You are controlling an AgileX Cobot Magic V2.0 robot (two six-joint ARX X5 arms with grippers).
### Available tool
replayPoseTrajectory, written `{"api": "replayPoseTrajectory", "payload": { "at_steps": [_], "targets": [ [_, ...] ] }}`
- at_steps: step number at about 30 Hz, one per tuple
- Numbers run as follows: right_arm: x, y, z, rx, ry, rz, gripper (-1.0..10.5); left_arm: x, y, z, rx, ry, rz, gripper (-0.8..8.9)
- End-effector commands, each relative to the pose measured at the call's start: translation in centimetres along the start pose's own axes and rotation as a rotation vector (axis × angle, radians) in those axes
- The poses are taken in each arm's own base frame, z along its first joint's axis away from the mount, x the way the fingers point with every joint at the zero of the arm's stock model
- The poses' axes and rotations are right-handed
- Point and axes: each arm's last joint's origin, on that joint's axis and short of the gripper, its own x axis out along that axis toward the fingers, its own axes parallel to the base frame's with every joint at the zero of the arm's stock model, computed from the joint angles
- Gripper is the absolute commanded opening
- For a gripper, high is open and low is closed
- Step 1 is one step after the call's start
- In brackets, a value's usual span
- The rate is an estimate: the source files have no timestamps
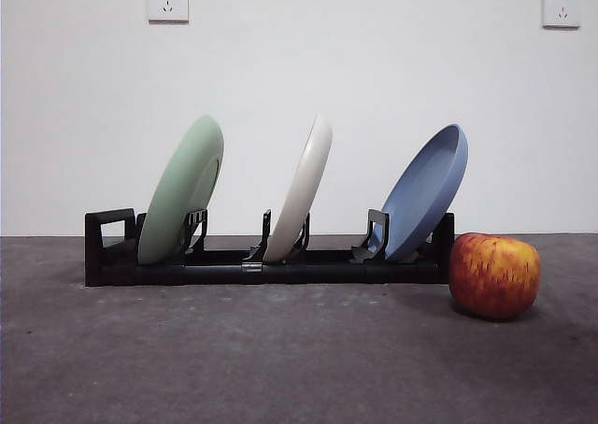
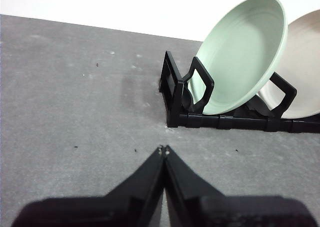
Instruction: Take the green plate from the plate rack,put the plate on the table,take the apple from the table,put the apple in the plate
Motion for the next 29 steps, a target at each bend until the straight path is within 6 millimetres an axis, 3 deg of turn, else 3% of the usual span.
{"api": "replayPoseTrajectory", "payload": {
  "at_steps": [1, 7, 16, 21, 29],
  "targets": [
    [0.1, 0.0, -0.2, -0.004, 0.001, -0.005, 0.0, 0.1, 0.1, -0.2, 0.009, -0.002, 0.004, -0.03],
    [0.1, 0.0, -0.2, 0.069, -0.001, -0.003, 0.0, 0.1, 0.0, 0.0, 0.007, -0.019, 0.0, -0.03],
    [-0.1, 0.0, 0.5, 0.453, -0.027, 0.02, 0.0, -0.1, -0.2, 0.6, -0.132, -0.044, -0.053, -0.04],
    [-1.3, 0.4, 4.0, 0.442, -0.149, 0.158, 0.0, -0.8, -0.9, 2.6, -0.172, -0.059, -0.161, -0.05],
    [-3.8, 0.8, 12.8, 0.346, -0.27, 0.264, 0.0, -2.0, -2.3, 8.4, -0.164, -0.033, -0.273, -0.05]
  ]
}}
